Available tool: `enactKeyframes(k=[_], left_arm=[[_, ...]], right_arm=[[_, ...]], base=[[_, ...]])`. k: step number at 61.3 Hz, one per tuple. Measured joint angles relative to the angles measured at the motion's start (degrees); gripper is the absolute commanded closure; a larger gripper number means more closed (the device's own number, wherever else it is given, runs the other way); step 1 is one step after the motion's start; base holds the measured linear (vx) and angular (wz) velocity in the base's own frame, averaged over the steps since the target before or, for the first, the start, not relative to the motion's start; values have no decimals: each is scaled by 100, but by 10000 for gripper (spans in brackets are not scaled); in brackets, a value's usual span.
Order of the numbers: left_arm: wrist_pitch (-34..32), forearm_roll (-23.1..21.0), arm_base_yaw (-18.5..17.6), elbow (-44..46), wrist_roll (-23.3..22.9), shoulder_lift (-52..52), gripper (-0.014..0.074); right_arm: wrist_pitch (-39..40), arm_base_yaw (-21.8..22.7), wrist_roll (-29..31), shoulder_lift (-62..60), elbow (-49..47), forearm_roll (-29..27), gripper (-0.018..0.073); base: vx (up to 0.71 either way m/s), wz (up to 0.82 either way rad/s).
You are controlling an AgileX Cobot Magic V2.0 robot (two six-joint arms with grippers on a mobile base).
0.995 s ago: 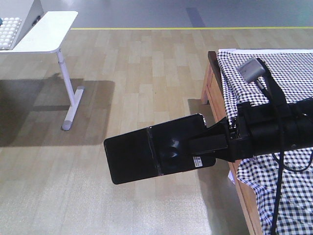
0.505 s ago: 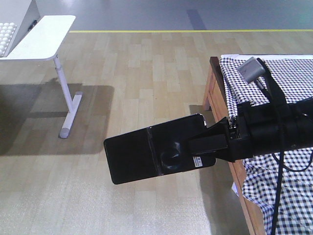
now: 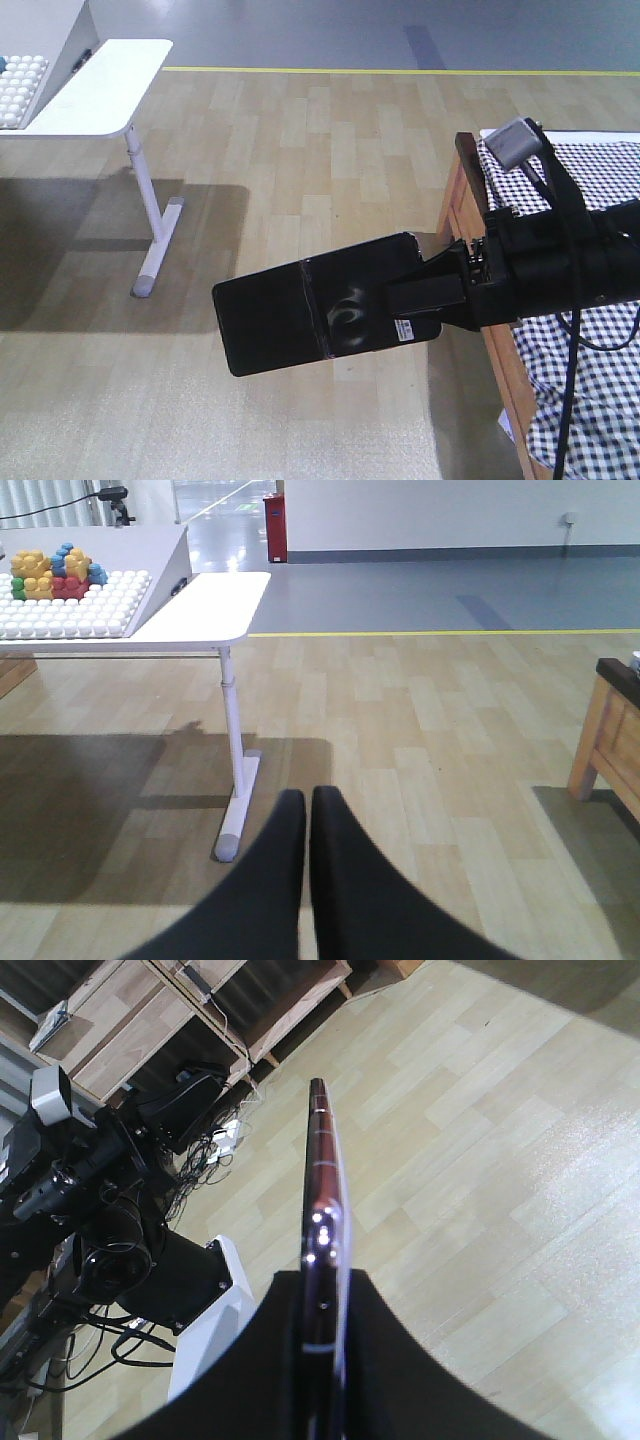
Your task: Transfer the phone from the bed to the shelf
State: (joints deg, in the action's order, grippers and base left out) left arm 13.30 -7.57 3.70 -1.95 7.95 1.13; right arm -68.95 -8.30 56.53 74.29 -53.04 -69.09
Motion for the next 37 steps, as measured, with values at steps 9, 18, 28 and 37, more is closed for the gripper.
enactKeyframes(k=[9,18,28,37], left_arm=[[0,0,0,0,0,0,596],[0,0,0,0,0,0,596],[0,0,0,0,0,0,596],[0,0,0,0,0,0,596]], right_arm=[[0,0,0,0,0,0,561],[0,0,0,0,0,0,561],[0,0,0,0,0,0,561],[0,0,0,0,0,0,561]], base=[[17,11],[17,13],[17,14],[17,16]])
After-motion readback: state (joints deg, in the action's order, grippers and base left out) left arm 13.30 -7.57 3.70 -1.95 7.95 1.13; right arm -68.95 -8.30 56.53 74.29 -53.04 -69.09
